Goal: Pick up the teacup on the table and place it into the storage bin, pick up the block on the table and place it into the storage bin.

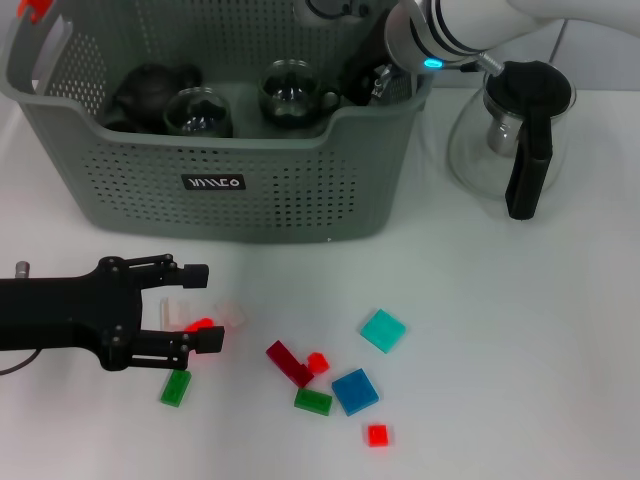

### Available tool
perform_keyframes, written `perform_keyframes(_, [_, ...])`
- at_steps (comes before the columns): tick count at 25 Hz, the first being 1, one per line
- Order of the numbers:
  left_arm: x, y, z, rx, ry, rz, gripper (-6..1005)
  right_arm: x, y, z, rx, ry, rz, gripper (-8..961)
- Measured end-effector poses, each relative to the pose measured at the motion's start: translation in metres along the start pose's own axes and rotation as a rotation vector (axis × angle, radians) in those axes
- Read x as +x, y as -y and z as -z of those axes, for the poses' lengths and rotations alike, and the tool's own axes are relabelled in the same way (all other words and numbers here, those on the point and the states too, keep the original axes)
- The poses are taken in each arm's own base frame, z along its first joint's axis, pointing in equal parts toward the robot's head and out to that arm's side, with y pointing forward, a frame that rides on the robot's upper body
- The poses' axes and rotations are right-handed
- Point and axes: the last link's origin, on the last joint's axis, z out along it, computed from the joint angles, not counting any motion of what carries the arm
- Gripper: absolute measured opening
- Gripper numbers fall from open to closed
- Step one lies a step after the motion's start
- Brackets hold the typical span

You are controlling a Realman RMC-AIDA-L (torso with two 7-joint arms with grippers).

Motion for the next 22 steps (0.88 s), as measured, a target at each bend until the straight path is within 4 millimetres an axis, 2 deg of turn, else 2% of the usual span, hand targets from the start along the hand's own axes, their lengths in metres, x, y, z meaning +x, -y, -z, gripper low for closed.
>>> perform_keyframes(7, [-0.001, 0.000, 0.002, 0.007, -0.001, 0.004, 865, -0.002, 0.003, 0.002, 0.009, 0.018, -0.004, 158])
perform_keyframes(12, [-0.001, 0.001, 0.006, 0.026, -0.010, 0.009, 865, -0.009, 0.012, 0.011, 0.028, 0.089, -0.046, 184])
perform_keyframes(17, [0.000, 0.005, 0.012, 0.073, -0.045, 0.011, 866, -0.020, 0.024, 0.028, 0.071, 0.207, -0.088, 344])
perform_keyframes(19, [0.001, 0.006, 0.014, 0.087, -0.058, 0.012, 866, -0.023, 0.030, 0.039, 0.095, 0.272, -0.114, 602])
perform_keyframes(22, [0.003, 0.007, 0.017, 0.096, -0.073, 0.014, 866, -0.030, 0.035, 0.059, 0.112, 0.377, -0.157, 678])
